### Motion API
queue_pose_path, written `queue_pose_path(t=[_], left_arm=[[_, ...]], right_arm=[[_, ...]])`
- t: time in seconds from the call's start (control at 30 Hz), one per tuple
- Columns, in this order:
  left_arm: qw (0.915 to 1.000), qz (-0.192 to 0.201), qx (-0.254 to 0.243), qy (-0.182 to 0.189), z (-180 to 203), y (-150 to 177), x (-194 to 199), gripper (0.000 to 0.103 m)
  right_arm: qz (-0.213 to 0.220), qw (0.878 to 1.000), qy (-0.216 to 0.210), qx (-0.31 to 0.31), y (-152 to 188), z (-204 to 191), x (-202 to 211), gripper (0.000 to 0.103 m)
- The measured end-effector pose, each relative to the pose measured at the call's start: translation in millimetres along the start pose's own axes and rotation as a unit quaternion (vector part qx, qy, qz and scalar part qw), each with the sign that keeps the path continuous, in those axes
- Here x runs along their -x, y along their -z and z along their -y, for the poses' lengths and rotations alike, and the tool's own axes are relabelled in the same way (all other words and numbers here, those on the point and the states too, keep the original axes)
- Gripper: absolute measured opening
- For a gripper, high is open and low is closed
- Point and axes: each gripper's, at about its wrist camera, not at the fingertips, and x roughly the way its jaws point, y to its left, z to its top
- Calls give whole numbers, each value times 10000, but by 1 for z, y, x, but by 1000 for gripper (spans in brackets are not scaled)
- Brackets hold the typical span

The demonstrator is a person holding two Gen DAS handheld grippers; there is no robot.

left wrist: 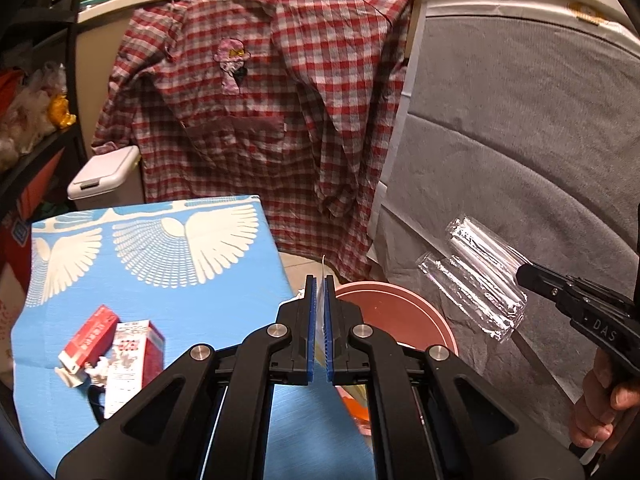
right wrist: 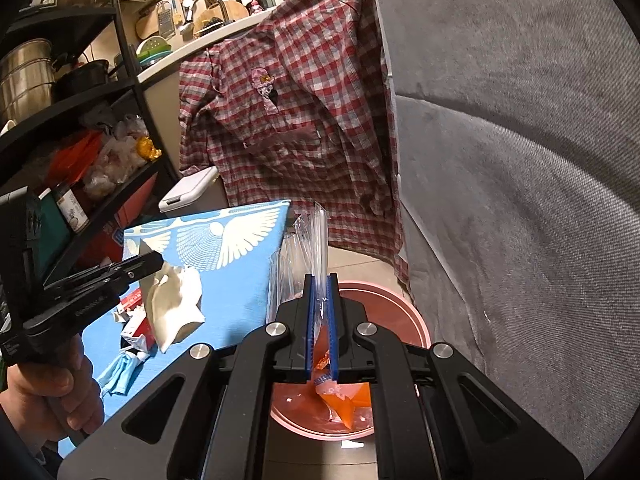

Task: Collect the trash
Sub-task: 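Carry tissue and wrapper over the pink bin and open both grippers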

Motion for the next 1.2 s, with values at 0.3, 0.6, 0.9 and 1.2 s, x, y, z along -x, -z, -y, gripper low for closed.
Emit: queue_pose_path(t=[0.3, 0.6, 0.9, 1.2], left_arm=[[9998, -171, -10, 49, 15, 2, -25, 3], [9994, -354, 38, 43, 24, 4, -47, 5], [9997, -224, 44, 92, 20, 2, -44, 22], [10000, -29, 38, 18, 1, -1, -15, 22]], right_arm=[[-90, 9999, 105, -67, 2, 10, -9, 6], [-222, 9992, 270, -188, 2, 17, -23, 21], [-147, 9991, 280, -265, 1, 18, -23, 38], [47, 9999, 127, -82, -1, -5, -12, 38]])
